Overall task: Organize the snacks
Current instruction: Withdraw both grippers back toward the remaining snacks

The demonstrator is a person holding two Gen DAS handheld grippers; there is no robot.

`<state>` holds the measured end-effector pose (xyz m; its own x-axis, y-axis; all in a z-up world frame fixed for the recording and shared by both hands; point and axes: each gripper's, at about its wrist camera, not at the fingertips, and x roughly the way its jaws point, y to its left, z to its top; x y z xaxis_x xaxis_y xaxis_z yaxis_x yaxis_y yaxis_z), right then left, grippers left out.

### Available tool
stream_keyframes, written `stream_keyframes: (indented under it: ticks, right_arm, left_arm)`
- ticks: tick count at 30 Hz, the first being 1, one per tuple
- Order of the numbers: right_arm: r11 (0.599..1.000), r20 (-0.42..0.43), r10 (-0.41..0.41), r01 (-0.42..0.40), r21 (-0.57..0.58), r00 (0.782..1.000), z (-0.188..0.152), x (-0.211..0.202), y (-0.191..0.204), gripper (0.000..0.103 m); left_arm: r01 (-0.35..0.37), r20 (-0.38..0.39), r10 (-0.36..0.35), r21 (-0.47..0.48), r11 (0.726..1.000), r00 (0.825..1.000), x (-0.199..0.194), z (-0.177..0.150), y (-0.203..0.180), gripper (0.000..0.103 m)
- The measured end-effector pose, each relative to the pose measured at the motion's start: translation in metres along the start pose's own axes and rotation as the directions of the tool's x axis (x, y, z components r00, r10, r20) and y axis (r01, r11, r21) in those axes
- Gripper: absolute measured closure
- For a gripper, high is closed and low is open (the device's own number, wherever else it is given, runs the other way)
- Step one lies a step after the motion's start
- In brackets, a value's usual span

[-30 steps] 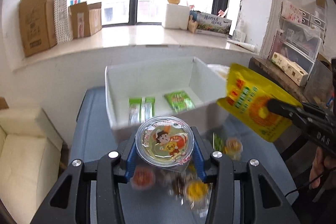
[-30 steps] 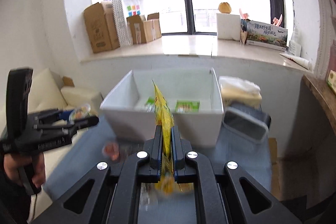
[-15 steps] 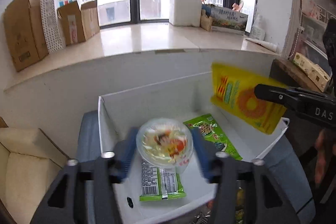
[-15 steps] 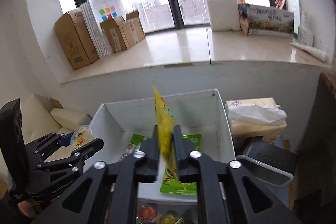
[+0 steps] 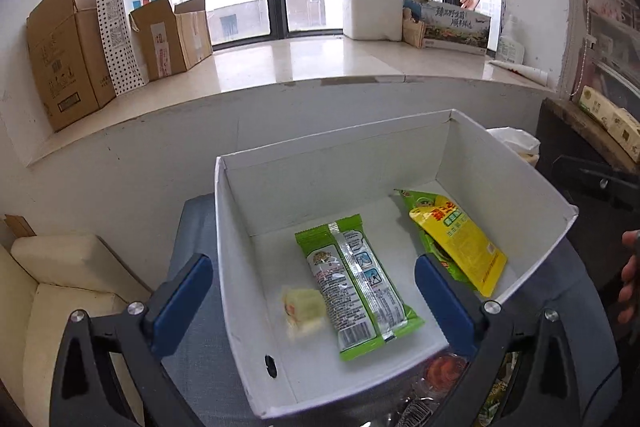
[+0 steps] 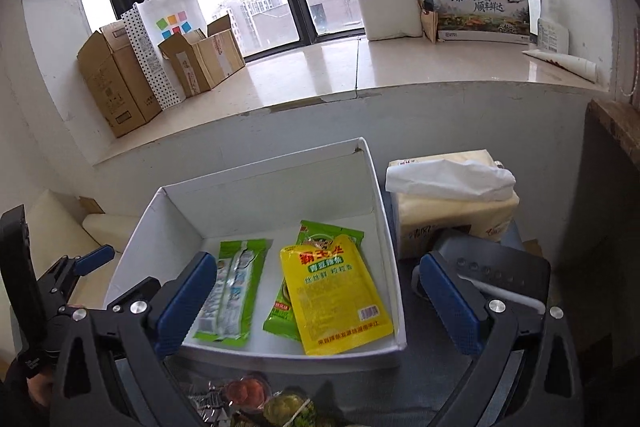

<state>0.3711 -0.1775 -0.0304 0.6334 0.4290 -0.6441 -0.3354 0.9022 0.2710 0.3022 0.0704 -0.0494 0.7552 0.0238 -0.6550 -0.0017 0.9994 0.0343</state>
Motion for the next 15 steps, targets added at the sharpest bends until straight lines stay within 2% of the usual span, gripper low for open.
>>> stream_keyframes:
  ticks: [4, 9, 11, 15]
  right_arm:
    - [1.000, -0.027, 0.016, -0.017, -0.021, 1.000, -0.016, -0.009, 0.004, 0.000]
    - [0.999, -0.002, 0.036, -0.036, -0.035, 0.999, -0.037, -0.039, 0.000, 0.000]
    - [0.999, 0.012, 0.024, -0.023, -0.029, 1.000, -0.051, -0.052, -0.008, 0.000]
    - [0.999, -0.033, 0.029, -0.028, 0.015, 0.999, -0.086, -0.063, -0.029, 0.000]
  left_arm:
    - [0.009, 0.006, -0.009, -0.019, 1.000, 1.000, -0.021, -0.006, -0.003, 0.000]
    - [0.020, 0.013, -0.020, 0.002, 1.000, 1.000, -0.056, -0.022, -0.012, 0.000]
    - [0.029, 0.025, -0.029, -0.007, 1.000, 0.999, -0.076, -0.033, -0.013, 0.000]
    - [0.056, 0.063, -0.055, -0.013, 0.998, 0.996, -0.115, -0.066, -0.020, 0.000]
